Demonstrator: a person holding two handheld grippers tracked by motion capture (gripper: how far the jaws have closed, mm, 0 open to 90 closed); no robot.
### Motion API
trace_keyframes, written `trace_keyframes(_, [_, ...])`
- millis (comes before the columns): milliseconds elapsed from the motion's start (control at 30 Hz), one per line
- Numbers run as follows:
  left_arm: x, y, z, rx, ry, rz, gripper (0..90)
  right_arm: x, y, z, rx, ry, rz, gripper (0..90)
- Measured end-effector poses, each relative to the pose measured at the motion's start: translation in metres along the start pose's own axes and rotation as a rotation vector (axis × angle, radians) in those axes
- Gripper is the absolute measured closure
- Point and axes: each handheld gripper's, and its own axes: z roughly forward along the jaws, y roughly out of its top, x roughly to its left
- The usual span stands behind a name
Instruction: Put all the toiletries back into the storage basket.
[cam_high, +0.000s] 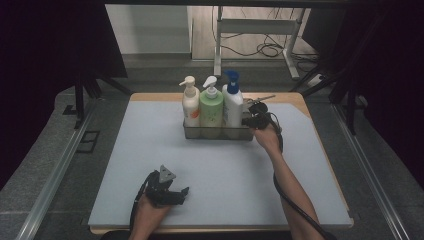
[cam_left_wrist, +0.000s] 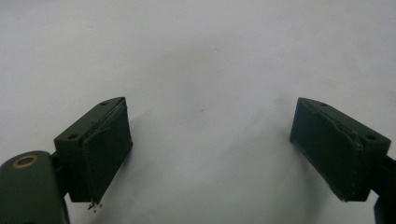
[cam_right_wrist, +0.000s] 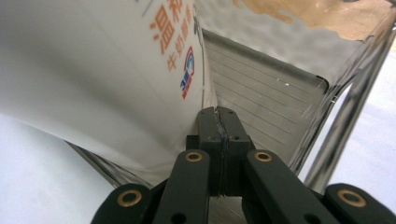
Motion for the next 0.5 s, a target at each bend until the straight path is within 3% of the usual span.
trace_keyframes(500, [0.0002, 0.0001, -0.0001, 0.003, 0.001, 0.003, 12.1, 0.0060, 0.0015, 0.0008, 0.009, -0.003, -0.008, 89.4])
